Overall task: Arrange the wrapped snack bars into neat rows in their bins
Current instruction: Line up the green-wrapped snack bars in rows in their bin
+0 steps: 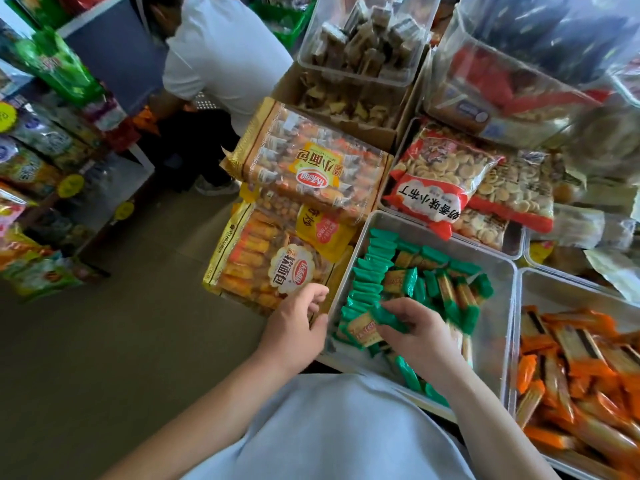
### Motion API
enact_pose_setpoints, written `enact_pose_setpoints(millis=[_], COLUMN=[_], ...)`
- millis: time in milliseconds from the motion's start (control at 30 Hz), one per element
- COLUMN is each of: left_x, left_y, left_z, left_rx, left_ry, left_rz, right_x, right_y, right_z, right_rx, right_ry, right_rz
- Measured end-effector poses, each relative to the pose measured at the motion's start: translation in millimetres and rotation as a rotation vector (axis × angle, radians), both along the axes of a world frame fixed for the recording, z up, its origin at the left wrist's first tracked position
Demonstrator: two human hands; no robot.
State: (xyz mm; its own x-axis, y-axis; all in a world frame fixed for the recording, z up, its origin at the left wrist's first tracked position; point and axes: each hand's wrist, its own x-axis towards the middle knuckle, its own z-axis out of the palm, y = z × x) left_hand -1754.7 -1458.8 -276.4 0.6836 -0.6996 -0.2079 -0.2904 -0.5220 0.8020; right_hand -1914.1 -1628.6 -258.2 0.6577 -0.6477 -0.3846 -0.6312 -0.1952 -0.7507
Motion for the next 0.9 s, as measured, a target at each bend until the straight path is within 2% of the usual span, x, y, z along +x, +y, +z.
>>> enact_pose_setpoints(millis=[100,233,400,600,700,900], left_x=[1.0,-7.0,-4.3,-5.2,-3.9,-9.8], left_y=[1.8,4.2,9.3,-0.1,-8.4,-43.7], left_z=[-2.8,-1.4,0.0,5.3,8.0,10.7], left_rx=[0.031,0.065,0.090,0.123,0.125,0.123], left_ry=[-0.016,0.001,-0.012,-0.059,-0.085,-0.058], left_rz=[-0.020,-0.062,-0.079,-0.128,-0.137,-0.290], right_x=[14.1,23.5,22.2,22.6,16.6,-32.6], right_y=[13.2,24.7,17.8,12.1,5.2,-31.3], right_z=[-23.7,-47.6,-55.5,-54.3,-41.7,-15.6], right_rx=[-0.057,-0.093,-0.029,-0.125,-0.136,-0.092], right_ry=[0.046,0.220,0.169,0.229,0.161,0.056], right_rz=[0.102,0.130,0.032,0.043,0.023,-0.227])
